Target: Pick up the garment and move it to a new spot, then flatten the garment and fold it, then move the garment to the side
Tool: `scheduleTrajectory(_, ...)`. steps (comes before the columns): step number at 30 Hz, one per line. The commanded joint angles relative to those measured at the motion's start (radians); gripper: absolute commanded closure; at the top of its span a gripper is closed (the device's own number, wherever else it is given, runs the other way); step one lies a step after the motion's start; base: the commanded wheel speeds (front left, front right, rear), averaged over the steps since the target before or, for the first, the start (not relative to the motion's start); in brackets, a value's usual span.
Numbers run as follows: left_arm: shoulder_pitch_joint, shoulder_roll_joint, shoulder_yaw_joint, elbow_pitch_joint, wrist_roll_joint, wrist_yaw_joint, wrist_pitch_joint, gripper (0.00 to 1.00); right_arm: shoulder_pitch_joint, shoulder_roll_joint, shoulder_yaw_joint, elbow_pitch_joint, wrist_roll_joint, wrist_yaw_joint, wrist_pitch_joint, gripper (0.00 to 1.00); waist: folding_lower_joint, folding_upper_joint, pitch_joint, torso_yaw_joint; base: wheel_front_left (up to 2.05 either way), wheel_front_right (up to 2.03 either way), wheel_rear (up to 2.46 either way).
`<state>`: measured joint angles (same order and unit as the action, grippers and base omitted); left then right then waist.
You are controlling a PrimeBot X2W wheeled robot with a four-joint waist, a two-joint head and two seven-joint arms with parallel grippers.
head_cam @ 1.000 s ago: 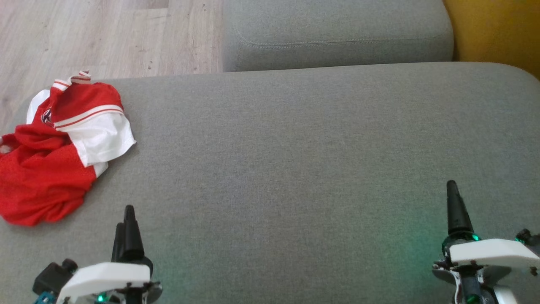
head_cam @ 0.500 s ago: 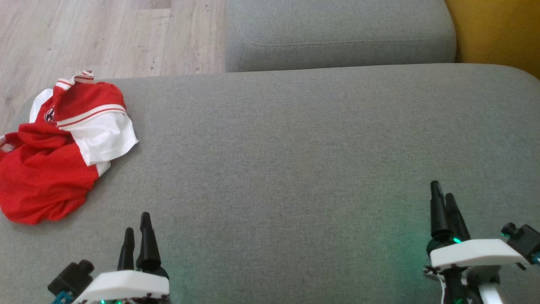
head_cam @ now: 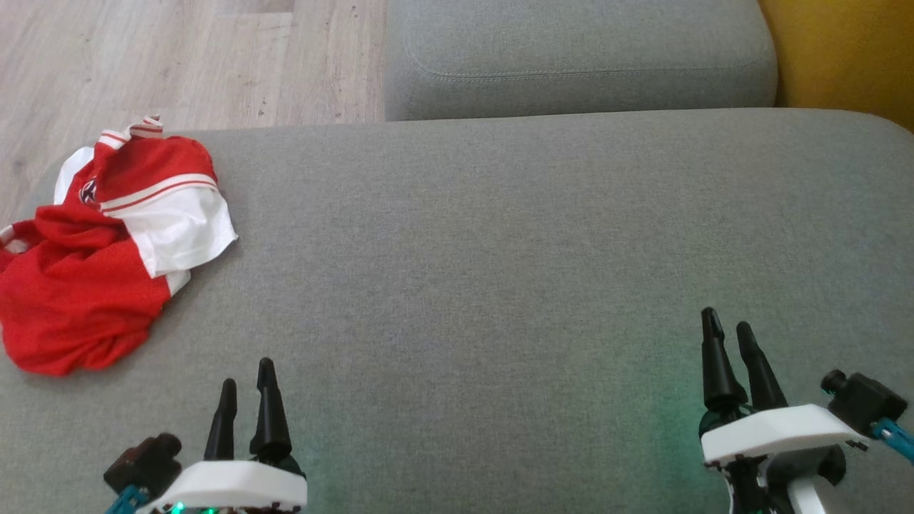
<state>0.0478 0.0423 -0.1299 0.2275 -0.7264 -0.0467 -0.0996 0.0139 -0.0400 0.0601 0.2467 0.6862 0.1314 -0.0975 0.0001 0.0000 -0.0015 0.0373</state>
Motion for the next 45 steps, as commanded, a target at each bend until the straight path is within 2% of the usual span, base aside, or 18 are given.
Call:
scheduleTrajectory(1,-0.019,0.006,0.011,-0.031,0.032,0.005,-0.014,0.0,-0.02,-0.007,0.022,-0.035,-0.032,0.0,-0.017,0.0,0.0,0.0,0.0,0.0,0.0,0.0,0.0)
scheduleTrajectory(35,0.019,0.007,-0.023,-0.011,0.397,0.047,-0.115,0.0,0.001,-0.009,0.109,-0.036,-0.473,-0.001,-0.117,0.0,-0.0001,0.0,-0.009,0.015,0.0,0.0,0.0)
scheduleTrajectory(45,0.034,0.008,-0.032,0.005,0.474,0.065,-0.142,0.0,0.01,-0.01,0.135,-0.03,-0.585,-0.001,-0.144,0.0,-0.0001,0.0,-0.013,0.017,0.0,0.0,0.0)
